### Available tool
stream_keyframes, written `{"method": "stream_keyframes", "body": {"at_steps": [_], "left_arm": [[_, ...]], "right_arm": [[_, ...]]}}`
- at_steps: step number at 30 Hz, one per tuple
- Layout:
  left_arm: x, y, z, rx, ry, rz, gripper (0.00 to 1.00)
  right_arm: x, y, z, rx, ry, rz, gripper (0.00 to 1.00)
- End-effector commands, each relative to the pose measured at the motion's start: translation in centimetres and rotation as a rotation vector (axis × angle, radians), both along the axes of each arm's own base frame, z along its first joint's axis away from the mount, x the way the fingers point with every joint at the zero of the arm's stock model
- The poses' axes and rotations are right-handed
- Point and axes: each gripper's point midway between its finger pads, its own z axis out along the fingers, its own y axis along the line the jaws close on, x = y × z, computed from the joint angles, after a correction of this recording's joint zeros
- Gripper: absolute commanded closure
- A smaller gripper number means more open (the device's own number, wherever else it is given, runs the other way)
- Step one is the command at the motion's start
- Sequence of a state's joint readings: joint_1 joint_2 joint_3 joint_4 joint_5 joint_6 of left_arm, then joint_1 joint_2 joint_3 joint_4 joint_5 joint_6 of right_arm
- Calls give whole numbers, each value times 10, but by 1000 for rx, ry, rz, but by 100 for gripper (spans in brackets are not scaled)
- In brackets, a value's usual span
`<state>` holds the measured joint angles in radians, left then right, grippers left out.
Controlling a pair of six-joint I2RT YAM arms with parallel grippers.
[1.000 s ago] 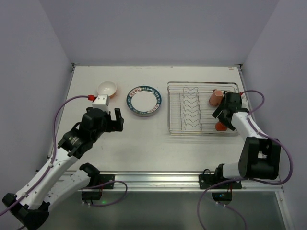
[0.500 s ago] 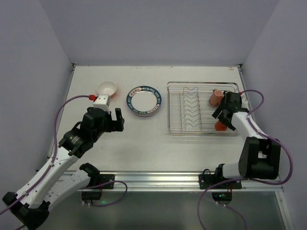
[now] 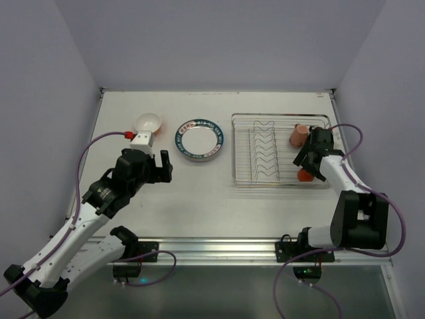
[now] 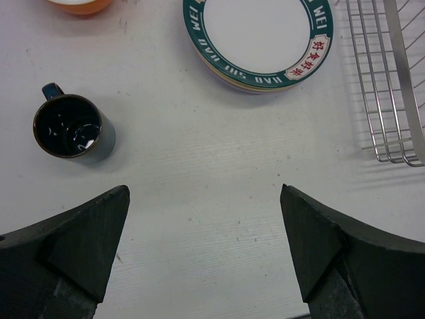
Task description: Unload the mixed dishes from the dish rack
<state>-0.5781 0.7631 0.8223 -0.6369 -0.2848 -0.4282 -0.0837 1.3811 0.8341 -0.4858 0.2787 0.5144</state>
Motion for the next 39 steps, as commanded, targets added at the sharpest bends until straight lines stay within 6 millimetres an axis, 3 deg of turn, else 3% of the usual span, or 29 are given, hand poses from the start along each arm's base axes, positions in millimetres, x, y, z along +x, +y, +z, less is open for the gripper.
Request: {"method": "stream_keyframes", "body": {"at_steps": [1,9,15,17,19,22,24,26,32,33,38,39], "left_arm": [[6,-1,7,-15,-31,18,0],[6,-2,6,-13,-29,17,0],[5,-3,6,-13,-29,12,0],[5,-3,6,-14,-28,11,0],[5,-3,6,-14,-28,9,0],[5,-3,7,-13,-29,11,0],[5,-3,7,-13,-30,14,0],[5,0,8,-12,-33,25,0],[3,-2,14,-31,-53,12,0],[2,-4,15,-38,-58,-1,0],[-11,-33,44,-161,-114,-170,0],[-20,-55,59,-260,-130,-273,0]], "right_arm": [[-4,-1,4,-25,30,12,18],[-8,4,2,-26,49,20,20],[-10,3,0,-35,46,13,32],[-12,1,1,-44,45,10,41],[-11,3,3,-38,35,18,56],[-6,14,12,1,-7,50,70],[-1,24,24,35,-55,79,81],[2,30,39,57,-110,99,85],[3,41,78,100,-230,145,87],[4,46,94,110,-293,171,87],[4,108,155,327,-558,431,89],[3,117,170,354,-617,467,90]]}}
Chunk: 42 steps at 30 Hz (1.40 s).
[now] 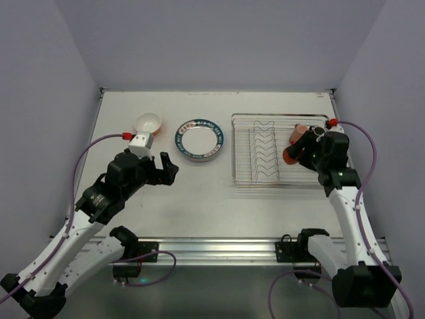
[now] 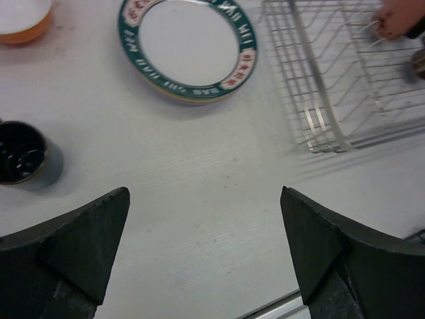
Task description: Unload the mixed dishes from the dish rack
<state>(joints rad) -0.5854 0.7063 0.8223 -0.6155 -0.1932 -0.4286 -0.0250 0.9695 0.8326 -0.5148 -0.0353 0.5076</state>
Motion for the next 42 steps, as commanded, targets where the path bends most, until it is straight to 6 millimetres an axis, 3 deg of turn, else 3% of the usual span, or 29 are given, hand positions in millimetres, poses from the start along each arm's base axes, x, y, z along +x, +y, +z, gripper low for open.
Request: {"method": "stream_keyframes", "body": {"at_steps": [1,2,3,4,5,6,8,9,10,14,18,23,28,33,36,39,40,42], "left_arm": [[-19,-52,48,-244,-102,-263,0],[-27,-66,57,-310,-124,-339,0],[-40,-88,89,-455,-198,-474,0],[-48,-95,100,-519,-235,-534,0],[-52,-103,94,-568,-248,-579,0],[-62,-110,122,-668,-345,-659,0],[-62,-117,119,-713,-361,-698,0],[-67,-119,134,-752,-428,-739,0],[-64,-123,132,-761,-424,-744,0],[-64,-137,139,-806,-464,-793,0],[-59,-148,141,-844,-444,-786,0],[-62,-157,143,-833,-476,-779,0],[-60,-160,144,-796,-498,-771,4],[-51,-168,137,-736,-486,-752,7],[-50,-172,137,-715,-495,-753,16],[-50,-176,136,-691,-499,-763,38],[-50,-176,136,-681,-505,-765,50],[-51,-177,136,-675,-510,-770,57]], "right_arm": [[1,68,69,194,-254,302,90],[1,80,83,230,-311,355,90],[-3,93,88,314,-319,382,91],[-10,113,99,371,-353,455,92],[-21,131,108,438,-373,547,92],[-22,144,125,511,-437,585,93],[-35,170,152,588,-553,710,93],[-38,177,159,657,-554,711,93],[-45,191,164,696,-567,753,93],[-61,216,195,829,-692,852,93],[-72,235,199,950,-657,907,93],[-61,249,176,1043,-476,792,93],[-65,259,162,1027,-386,727,93],[-72,265,164,1051,-363,735,93],[-75,269,163,1053,-349,737,93],[-79,274,164,1060,-339,744,93],[-80,274,165,1064,-342,747,93],[-81,273,166,1064,-346,745,93]]}}
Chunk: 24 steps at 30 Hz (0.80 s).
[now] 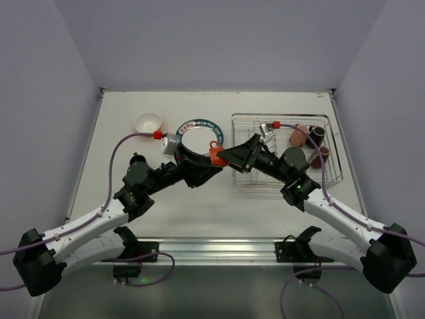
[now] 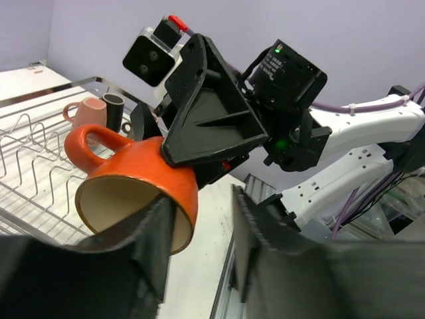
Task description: Unload the mixed dishes from the dish rack
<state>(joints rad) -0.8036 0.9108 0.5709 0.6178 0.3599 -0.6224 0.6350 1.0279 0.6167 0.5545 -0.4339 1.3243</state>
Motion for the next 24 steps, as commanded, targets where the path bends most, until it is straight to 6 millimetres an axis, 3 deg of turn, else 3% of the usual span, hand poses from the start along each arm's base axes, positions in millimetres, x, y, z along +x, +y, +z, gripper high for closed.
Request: {"method": "stream_keyframes", "body": {"at_steps": [1,8,9,10,13,14,15,16,17,18,20,21,22,23,24], "left_arm": [[-3,-1,27,-24,-103,12,63],[2,-1,22,-2,-113,42,81],[2,-1,23,-3,-115,45,95],[4,0,24,-5,-115,58,100],[9,-1,23,11,-109,75,100],[10,0,23,16,-107,80,100],[11,0,23,24,-101,89,100],[18,1,13,64,-69,118,100],[21,2,18,74,-66,136,100],[30,6,1,150,-13,189,100],[40,16,0,207,33,265,100],[47,28,-26,315,95,333,100],[49,37,-37,383,130,373,100],[52,45,-34,419,145,411,100],[54,64,-62,549,209,480,100]], "right_arm": [[-2,-5,28,53,-53,-28,93],[-15,-4,33,55,-55,-5,93],[-16,-4,31,52,-55,-5,93],[-17,-4,31,53,-54,-2,93],[-21,-6,31,62,-60,2,92],[-21,-6,30,60,-64,3,80],[-20,-6,27,43,-52,3,61],[-18,-6,24,18,-56,-8,29],[-14,-7,19,-9,-52,-25,1],[-8,-12,11,-67,-63,-57,1],[6,-24,-2,-148,-56,-114,1],[19,-42,-13,-223,-55,-175,1],[25,-53,-17,-255,-63,-206,1],[30,-65,-22,-290,-67,-238,1],[39,-89,-31,-361,-78,-307,1]]}}
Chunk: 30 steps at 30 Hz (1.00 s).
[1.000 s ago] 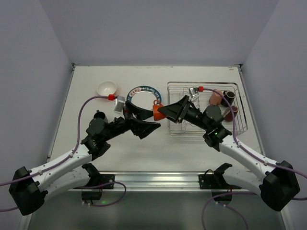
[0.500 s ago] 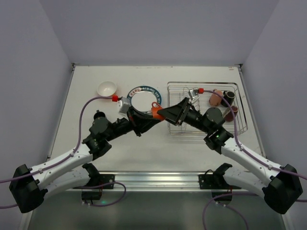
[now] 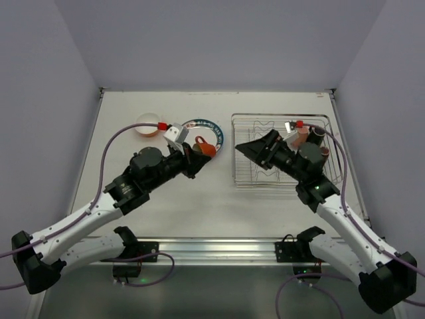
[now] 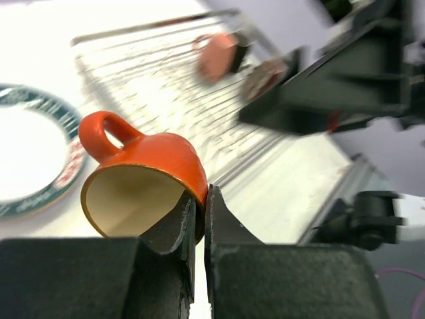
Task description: Unload the mixed dishes from the dish rack
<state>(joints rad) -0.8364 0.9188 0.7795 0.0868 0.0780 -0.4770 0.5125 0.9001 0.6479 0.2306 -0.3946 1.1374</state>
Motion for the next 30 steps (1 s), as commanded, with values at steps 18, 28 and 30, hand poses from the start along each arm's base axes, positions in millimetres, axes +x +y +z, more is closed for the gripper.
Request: {"method": "stream_keyframes", "body": {"at_steps": [18,28,30], "left_arm": [[64,152,-212,1008,697,360,100],[81,155,-227,1036,718,364,100],[83,154,-230,1027,725,354,100]], "right_arm": [[35,-130,-44,-699,-143,-360,1],[26,-123,-41,-663,-177,-325,1],[25,-123,-41,-659,-181,-326,1]]}}
